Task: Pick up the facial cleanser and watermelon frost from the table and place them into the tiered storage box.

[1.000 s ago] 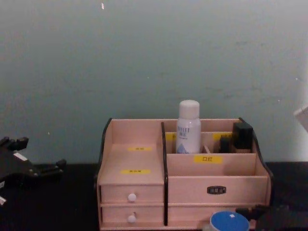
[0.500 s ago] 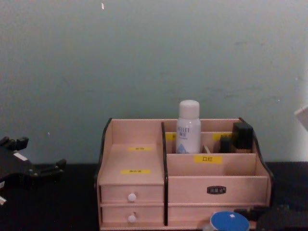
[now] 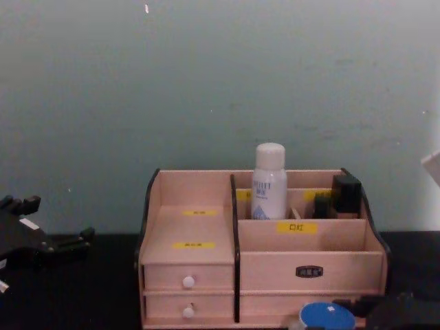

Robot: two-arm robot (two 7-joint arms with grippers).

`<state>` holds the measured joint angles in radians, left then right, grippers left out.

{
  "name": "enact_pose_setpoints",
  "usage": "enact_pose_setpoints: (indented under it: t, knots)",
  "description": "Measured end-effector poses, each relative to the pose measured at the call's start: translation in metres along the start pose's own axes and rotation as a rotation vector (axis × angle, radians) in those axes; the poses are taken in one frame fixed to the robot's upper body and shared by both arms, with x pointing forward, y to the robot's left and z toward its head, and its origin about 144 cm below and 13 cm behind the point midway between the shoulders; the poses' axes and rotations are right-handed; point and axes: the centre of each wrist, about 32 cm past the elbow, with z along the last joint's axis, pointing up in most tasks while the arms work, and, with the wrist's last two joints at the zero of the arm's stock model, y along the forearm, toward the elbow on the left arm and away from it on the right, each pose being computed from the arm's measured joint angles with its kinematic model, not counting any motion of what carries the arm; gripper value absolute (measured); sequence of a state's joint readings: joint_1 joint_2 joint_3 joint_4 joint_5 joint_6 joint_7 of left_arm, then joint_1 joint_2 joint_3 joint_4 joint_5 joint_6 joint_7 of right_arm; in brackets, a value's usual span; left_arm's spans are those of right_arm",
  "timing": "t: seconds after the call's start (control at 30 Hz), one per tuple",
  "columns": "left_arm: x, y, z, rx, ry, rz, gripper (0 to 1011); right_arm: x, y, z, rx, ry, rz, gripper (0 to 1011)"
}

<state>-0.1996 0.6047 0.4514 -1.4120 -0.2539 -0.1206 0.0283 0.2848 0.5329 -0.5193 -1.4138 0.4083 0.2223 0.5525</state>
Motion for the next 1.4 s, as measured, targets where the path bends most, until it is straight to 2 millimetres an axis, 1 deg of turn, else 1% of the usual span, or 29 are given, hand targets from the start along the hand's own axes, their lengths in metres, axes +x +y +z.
enact_pose_setpoints:
  t: [0.2, 0.33, 0.47, 0.6, 0.8, 1.0, 1.17, 1.4]
  knots:
    - [0.000, 0.000, 0.000, 0.000, 0.000, 0.000, 1001, 0.000, 0.000, 0.000, 0.000, 0.001, 0.000, 724]
    - [0.000, 0.000, 0.000, 0.000, 0.000, 0.000, 1001, -0.002, -0.007, 0.004, 0.013, -0.003, 0.007, 724]
    - [0.000, 0.000, 0.000, 0.000, 0.000, 0.000, 1001, -0.003, -0.013, 0.010, 0.026, -0.010, 0.019, 726]
    - [0.000, 0.000, 0.000, 0.000, 0.000, 0.000, 1001, -0.004, -0.019, 0.020, 0.050, -0.025, 0.031, 726]
    - [0.000, 0.000, 0.000, 0.000, 0.000, 0.000, 1001, -0.001, -0.020, 0.035, 0.083, -0.049, 0.032, 726]
    - [0.000, 0.000, 0.000, 0.000, 0.000, 0.000, 1001, 0.006, -0.012, 0.054, 0.130, -0.075, 0.023, 724]
    - [0.000, 0.000, 0.000, 0.000, 0.000, 0.000, 1001, 0.010, -0.003, 0.064, 0.154, -0.083, 0.020, 726]
    - [0.000, 0.000, 0.000, 0.000, 0.000, 0.000, 1001, 0.016, 0.017, 0.084, 0.194, -0.098, 0.043, 724]
